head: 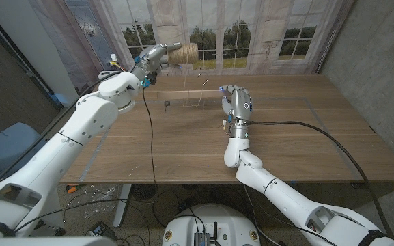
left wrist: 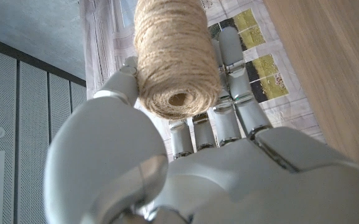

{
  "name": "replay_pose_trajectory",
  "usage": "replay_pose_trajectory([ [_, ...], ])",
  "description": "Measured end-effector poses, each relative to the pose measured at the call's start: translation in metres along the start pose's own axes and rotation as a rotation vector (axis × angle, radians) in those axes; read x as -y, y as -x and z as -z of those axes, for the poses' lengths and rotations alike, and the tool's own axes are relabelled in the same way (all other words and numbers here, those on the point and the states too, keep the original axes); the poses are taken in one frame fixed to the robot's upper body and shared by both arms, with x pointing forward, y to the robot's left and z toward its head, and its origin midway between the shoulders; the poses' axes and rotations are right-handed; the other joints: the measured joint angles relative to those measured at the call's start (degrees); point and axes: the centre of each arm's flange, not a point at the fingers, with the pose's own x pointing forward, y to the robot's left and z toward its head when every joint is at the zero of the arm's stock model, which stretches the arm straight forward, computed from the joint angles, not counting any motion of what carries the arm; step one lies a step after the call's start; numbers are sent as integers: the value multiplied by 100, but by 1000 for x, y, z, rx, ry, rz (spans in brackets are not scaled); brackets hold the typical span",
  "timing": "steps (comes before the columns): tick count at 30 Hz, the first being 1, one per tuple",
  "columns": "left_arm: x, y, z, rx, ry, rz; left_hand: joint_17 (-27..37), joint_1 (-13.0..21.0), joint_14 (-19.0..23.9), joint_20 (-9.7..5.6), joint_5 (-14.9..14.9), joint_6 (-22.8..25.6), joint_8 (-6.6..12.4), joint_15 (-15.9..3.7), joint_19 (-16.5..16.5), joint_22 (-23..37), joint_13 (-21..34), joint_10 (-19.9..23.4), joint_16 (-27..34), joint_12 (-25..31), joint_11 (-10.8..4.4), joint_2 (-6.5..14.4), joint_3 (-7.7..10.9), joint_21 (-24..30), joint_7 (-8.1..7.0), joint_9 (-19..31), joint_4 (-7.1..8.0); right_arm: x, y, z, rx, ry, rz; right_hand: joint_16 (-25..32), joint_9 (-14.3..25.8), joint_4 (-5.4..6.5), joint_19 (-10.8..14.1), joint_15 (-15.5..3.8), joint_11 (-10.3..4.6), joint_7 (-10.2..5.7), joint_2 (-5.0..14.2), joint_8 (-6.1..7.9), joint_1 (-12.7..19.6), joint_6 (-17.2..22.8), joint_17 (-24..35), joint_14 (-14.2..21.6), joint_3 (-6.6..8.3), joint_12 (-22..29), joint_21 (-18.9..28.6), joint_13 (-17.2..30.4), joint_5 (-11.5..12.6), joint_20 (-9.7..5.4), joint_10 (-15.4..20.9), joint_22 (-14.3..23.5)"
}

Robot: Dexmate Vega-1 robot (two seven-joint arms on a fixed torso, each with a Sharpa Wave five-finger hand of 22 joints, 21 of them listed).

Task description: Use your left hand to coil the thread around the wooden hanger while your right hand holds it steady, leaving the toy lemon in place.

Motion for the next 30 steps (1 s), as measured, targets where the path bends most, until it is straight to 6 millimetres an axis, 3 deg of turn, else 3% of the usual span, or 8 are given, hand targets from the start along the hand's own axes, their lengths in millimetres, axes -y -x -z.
replay_pose_trajectory([
  [1, 7, -3, -8, 13, -9, 22, 0, 0, 0, 0, 0, 0, 0, 0, 0, 0, 0, 0, 0, 0, 0, 0, 0, 0, 0, 0, 0, -5, 0, 12, -72, 33, -41, 0, 0, 0, -13, 0, 0, 0, 0, 0, 0, 0, 5, 0, 0, 0, 0, 0, 0, -13, 0, 0],
  [13, 26, 0, -17, 32, -6, 128, 5, -24, 20, 0, -11, -1, -19, 18, 0, 1, 0, -1, -2, -6, -1, 24, 0, 0, -1, 29, 0, -15, -8, 15, -134, 97, -118, -28, 3, 0, -11, -1, 0, 1, 0, -13, 0, -1, 44, -1, 0, 0, 0, 0, -3, -11, 0, 1],
  [30, 45, 16, -11, 8, 25, 241, 17, -24, 43, 0, -17, -4, -36, 18, 0, 1, 0, -2, -61, -44, -2, 24, 0, -1, -4, 28, 0, -13, -20, 17, -234, 129, -111, -10, 4, 15, -53, -3, 0, 1, 0, 6, 0, -1, 82, -2, -21, 0, 44, 0, -41, 32, 1, 1],
])
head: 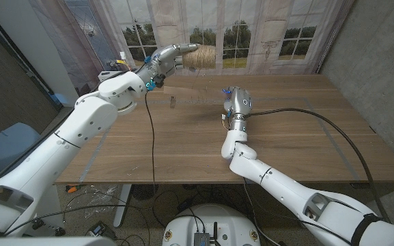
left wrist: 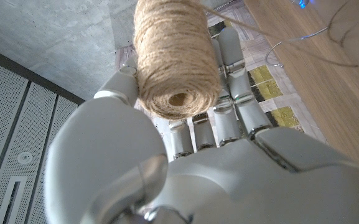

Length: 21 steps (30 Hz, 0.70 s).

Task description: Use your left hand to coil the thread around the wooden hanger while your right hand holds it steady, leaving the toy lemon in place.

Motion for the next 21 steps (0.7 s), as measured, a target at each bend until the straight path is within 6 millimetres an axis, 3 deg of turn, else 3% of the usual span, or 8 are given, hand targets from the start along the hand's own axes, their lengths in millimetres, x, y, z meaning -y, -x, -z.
replay_pose_trajectory([
  [21, 12, 19, 31, -106, 47, 108, 25, 2, 7, 0, 18, -9, -3, -7, 0, 0, 0, 0, -10, 20, 1, -2, 0, 0, -8, 0, 0, 21, -5, 4, -155, -37, 137, -12, -2, 16, -31, -22, -19, 21, 0, -15, 0, -20, 13, 20, -29, 0, 45, 0, 22, 31, 19, 0],
])
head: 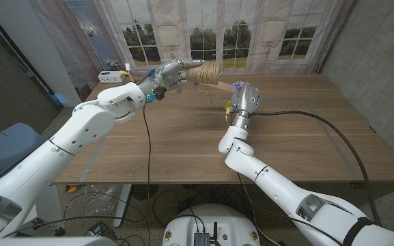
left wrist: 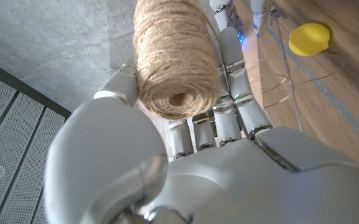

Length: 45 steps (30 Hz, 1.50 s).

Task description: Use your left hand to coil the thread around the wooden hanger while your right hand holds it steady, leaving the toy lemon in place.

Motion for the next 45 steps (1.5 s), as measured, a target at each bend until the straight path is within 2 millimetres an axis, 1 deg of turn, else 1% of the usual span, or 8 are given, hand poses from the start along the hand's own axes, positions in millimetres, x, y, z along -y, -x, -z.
replay_pose_trajectory([
  [15, 0, 7, 18, -74, 15, 91, 17, 1, 1, 0, -1, -10, -18, 0, 0, 0, 0, 15, -44, -6, 15, -1, 0, 0, -9, 55, 0, 14, -8, 6, -86, -40, 81, -34, 3, 0, -20, -3, 0, 0, 0, 15, 0, 0, -21, 16, 0, 0, 0, 0, -5, 20, 0, 0],
  [16, -6, 8, 23, -91, 13, 85, 22, 1, 1, 0, -2, -10, -18, 0, 0, 0, 0, 15, -45, -7, 15, -1, 0, 0, -9, 55, 0, 14, -8, 7, -92, -41, 83, -41, 3, 0, -20, 13, 0, 0, 0, 15, 0, 0, -26, 32, 0, 0, 21, 0, -5, 20, 0, 0],
  [21, -5, 9, 24, -97, 12, 94, 27, 1, 1, 0, -12, -10, -21, 0, 0, 0, 0, 15, -58, -26, 15, -1, 0, 0, -9, 56, 0, 15, -10, 11, -114, -41, 88, -46, 3, 0, -20, 5, 0, 0, 0, 15, 0, 0, -35, 65, 1, 0, 44, 0, -18, 20, 1, 0],
  [22, -14, 11, 28, -118, -1, 79, 27, 0, 1, 0, -12, -10, -22, 0, 0, 0, 0, 15, -59, -26, 15, 0, 0, 0, -9, 56, 0, 15, -10, 12, -115, -40, 89, -47, 3, 0, -20, 5, 0, 0, 0, 14, 0, 0, -35, 65, 1, 0, 44, 0, -22, 20, 1, 0],
  [29, -20, 14, 32, -135, -16, 49, 51, -1, 1, 0, -13, -11, -27, 0, 0, 0, 0, 14, -63, -41, 14, 1, 0, 0, -10, 81, 0, 24, -15, 9, -49, -33, 117, -79, 2, -17, -19, 4, 1, 0, 0, 9, 0, 0, -6, 64, 17, 0, 44, 0, 1, 20, 1, -29],
  [30, -20, 14, 32, -137, -19, 44, 52, -1, 1, 0, -14, -11, -27, 0, 0, 0, 0, 14, -63, -40, 14, 1, 0, 0, -10, 81, 0, 23, -16, 14, -71, -15, 99, -79, -1, -17, -19, 4, 1, 0, 0, 9, 0, 0, -6, 64, 17, 0, 44, 0, 1, 20, 1, -29],
  [39, -38, 22, 39, -197, -118, -33, 54, -24, 1, 0, -18, -11, -43, 0, 0, 0, 0, 13, -79, -41, 12, 24, 0, 0, -10, 81, 0, 34, -21, 21, -43, 26, 82, -97, -2, -16, -19, 3, 1, 0, 0, 2, 0, 0, -4, 63, 17, 0, 88, 0, 1, 20, 1, -29],
  [45, -35, 19, 30, -237, -265, -53, 82, -31, -1, 0, -10, -12, -45, -2, 0, 0, 0, 12, -83, -47, 12, 31, 0, 0, -11, 81, 0, 39, -23, 30, -61, 85, 37, -76, -1, -16, -51, 3, 10, 0, 0, -2, 0, 0, -3, 63, 17, 0, 88, 0, 0, -12, 11, -29],
])
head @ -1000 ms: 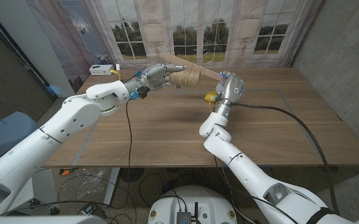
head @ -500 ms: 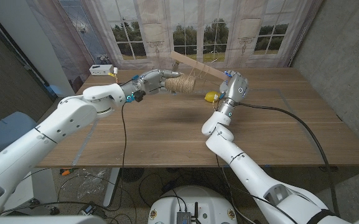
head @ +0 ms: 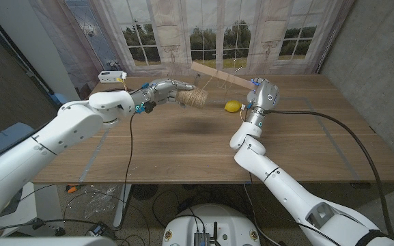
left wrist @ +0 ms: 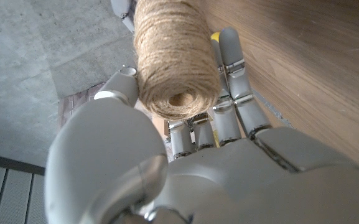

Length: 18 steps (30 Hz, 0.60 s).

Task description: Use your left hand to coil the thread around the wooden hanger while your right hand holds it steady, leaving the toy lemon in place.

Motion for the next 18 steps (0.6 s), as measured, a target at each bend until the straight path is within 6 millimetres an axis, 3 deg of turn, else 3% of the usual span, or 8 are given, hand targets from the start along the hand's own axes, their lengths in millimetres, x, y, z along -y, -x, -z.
replay_pose_trajectory([
  [2, -6, 0, 5, -31, -46, -39, 1, 0, -12, 0, 10, -9, -1, -12, 0, 0, 0, 0, -40, -1, 0, 0, 0, 0, -9, 0, 0, 5, -1, -3, 19, -8, 8, 0, 0, 0, 0, 0, 0, 0, 0, 17, 0, 0, 0, 0, 0, 0, 0, 0, 0, 0, 0, 0],
  [3, 1, 0, -5, -31, -100, -29, 1, -8, -20, 0, 10, -8, -2, -20, 0, 0, 0, -1, -41, -1, -1, 8, 0, 0, -8, 0, 0, 4, -2, 2, -6, 26, -21, 0, 0, 0, 0, 0, 0, 0, 0, 17, 0, 0, 0, 0, 0, 0, 0, 0, 0, 0, 0, 0],
  [18, 9, 0, -21, -157, -527, -140, 29, -17, -40, 0, 9, -33, -4, -62, 0, 0, 0, -6, -64, -16, -6, 17, 0, -25, 25, -3, 0, 18, -8, 6, -42, 164, -194, -1, 26, 0, -39, -2, 8, 0, 0, 16, 0, 0, 128, -2, 0, 0, 0, 0, -7, 24, 9, 1],
])
